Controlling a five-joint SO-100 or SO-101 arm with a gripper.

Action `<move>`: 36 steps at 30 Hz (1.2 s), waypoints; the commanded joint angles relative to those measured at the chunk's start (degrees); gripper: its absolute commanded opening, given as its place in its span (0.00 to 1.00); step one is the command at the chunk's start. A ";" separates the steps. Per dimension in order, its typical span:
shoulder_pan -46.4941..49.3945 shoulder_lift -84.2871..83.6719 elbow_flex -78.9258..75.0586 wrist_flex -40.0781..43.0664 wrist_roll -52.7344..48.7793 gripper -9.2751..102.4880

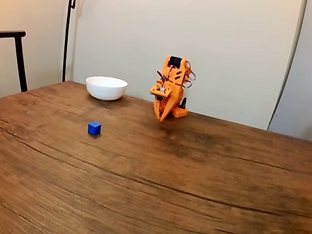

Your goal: Grasp the cube and drop it in the bowl

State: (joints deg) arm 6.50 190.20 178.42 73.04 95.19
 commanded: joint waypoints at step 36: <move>0.18 -0.88 -0.09 1.67 0.26 0.08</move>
State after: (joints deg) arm 6.50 190.20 178.42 73.04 95.19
